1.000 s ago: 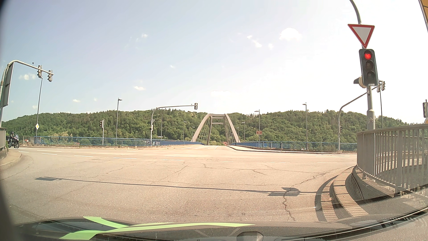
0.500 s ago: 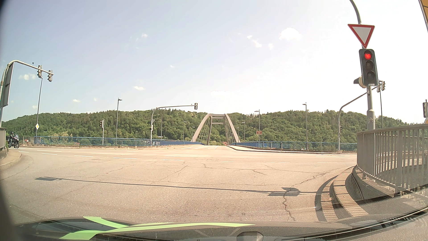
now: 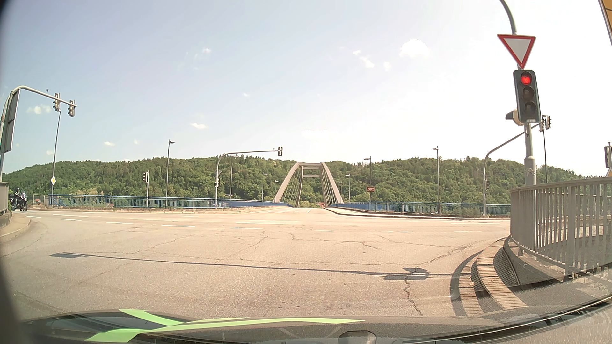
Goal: Follow the waypoints while adhering to traffic rules and regulations
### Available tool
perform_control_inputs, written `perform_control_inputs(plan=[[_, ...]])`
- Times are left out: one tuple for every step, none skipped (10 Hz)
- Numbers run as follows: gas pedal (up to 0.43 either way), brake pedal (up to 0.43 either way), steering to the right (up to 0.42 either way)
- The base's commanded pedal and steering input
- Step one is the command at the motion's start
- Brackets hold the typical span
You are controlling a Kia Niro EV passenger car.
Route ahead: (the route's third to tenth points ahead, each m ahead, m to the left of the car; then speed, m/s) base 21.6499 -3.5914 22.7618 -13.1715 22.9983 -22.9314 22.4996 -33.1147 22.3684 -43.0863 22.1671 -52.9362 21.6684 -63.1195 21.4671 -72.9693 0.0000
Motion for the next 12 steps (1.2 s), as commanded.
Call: perform_control_inputs(plan=[[0.000, 0.341, 0.026], [0.000, 0.317, 0.027], [0.000, 0.287, 0.027], [0.000, 0.256, 0.027], [0.000, 0.207, 0.027], [0.000, 0.183, 0.027], [0.000, 0.152, 0.027], [0.000, 0.140, 0.028], [0.000, 0.128, 0.027], [0.000, 0.091, 0.027], [0.000, 0.055, 0.028], [0.000, 0.037, 0.028]])
